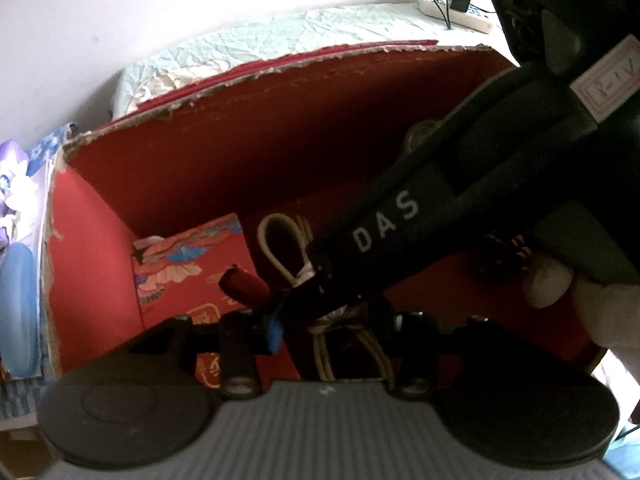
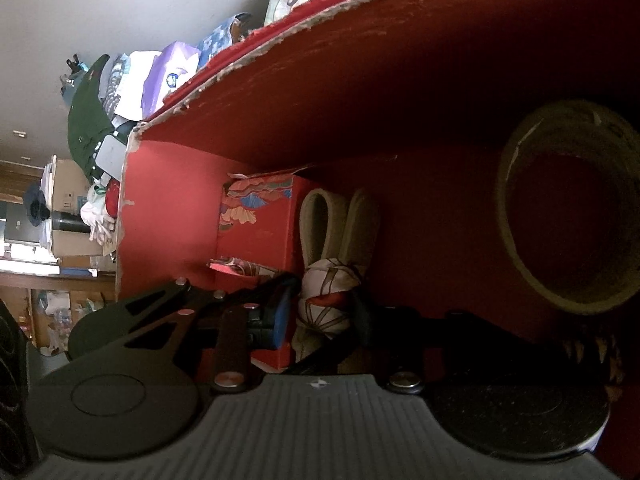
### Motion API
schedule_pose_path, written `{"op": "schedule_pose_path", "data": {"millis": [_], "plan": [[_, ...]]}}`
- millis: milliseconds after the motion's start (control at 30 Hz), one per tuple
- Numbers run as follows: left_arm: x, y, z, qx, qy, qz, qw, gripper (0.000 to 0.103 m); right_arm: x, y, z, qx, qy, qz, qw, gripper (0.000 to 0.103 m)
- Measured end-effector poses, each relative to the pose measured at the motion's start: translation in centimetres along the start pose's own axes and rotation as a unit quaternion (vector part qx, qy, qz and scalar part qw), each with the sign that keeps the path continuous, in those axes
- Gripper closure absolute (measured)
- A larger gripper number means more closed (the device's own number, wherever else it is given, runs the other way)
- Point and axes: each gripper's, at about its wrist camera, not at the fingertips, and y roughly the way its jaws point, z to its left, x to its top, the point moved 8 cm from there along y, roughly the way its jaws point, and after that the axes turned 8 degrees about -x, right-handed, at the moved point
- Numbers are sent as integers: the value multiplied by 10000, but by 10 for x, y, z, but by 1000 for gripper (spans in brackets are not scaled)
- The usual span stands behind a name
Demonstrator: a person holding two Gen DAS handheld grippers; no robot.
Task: Organize objects
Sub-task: 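Lower the rabbit figurine into the red box beside the gift box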
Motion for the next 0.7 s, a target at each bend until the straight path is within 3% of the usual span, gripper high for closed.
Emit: {"op": "schedule_pose_path", "data": {"millis": [200,700], "plan": [[0,-1,-1,37,50,16,10000,53,0,-1,-2,139,273,-37,9995,66],[2,-5,-2,94,111,44,9999,52,4,-14,-1,-14,214,-617,9979,66]]}}
